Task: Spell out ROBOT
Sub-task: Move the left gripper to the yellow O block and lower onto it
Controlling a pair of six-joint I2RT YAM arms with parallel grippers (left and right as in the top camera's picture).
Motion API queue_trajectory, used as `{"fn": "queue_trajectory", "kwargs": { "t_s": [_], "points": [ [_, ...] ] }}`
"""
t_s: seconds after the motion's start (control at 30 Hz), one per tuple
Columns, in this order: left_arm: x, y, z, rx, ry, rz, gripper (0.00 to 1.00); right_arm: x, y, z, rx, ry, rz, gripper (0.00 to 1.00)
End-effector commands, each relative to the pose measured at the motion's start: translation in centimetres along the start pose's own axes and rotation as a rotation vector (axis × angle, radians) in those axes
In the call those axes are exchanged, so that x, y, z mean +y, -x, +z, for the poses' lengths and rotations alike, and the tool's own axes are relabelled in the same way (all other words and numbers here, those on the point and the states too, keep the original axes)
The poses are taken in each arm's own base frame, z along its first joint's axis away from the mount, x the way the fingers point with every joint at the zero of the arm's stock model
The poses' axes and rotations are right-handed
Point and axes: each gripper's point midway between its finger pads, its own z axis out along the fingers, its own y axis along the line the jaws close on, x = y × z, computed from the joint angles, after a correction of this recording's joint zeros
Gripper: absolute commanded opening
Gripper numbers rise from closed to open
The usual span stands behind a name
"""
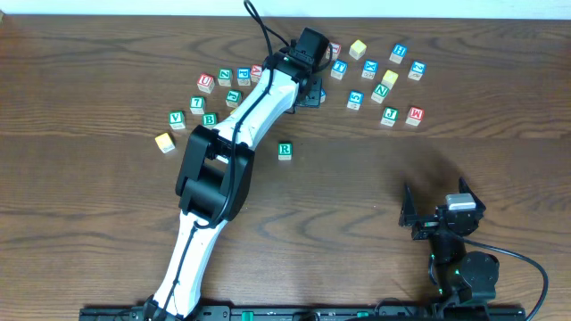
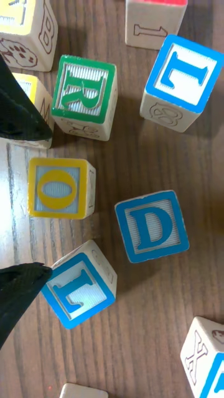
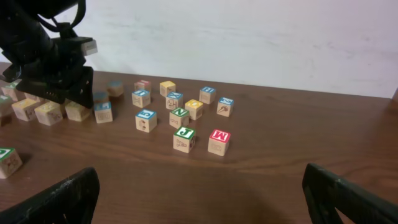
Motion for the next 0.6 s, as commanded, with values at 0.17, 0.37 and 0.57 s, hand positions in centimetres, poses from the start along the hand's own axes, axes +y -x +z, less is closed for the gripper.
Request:
{"fn": "queue_trajectory", "kwargs": {
  "t_s": [0.17, 0.37, 0.57],
  "points": [
    [1.1, 0.3, 1.1, -0.007, 0.027, -0.012, 0.63, 0.2, 0.0, 0.0, 0.000, 0.008, 0.013, 0.99],
    [1.4, -0.2, 2.5, 0.007, 0.033, -0.013, 0.62, 0.2, 0.0, 0.0, 0.000, 0.008, 0.013, 0.99],
    [1.3, 0.1, 2.5, -0.006, 0.028, -0.008, 0.62, 0.2, 0.0, 0.0, 0.000, 0.008, 0.013, 0.99]
  ]
}}
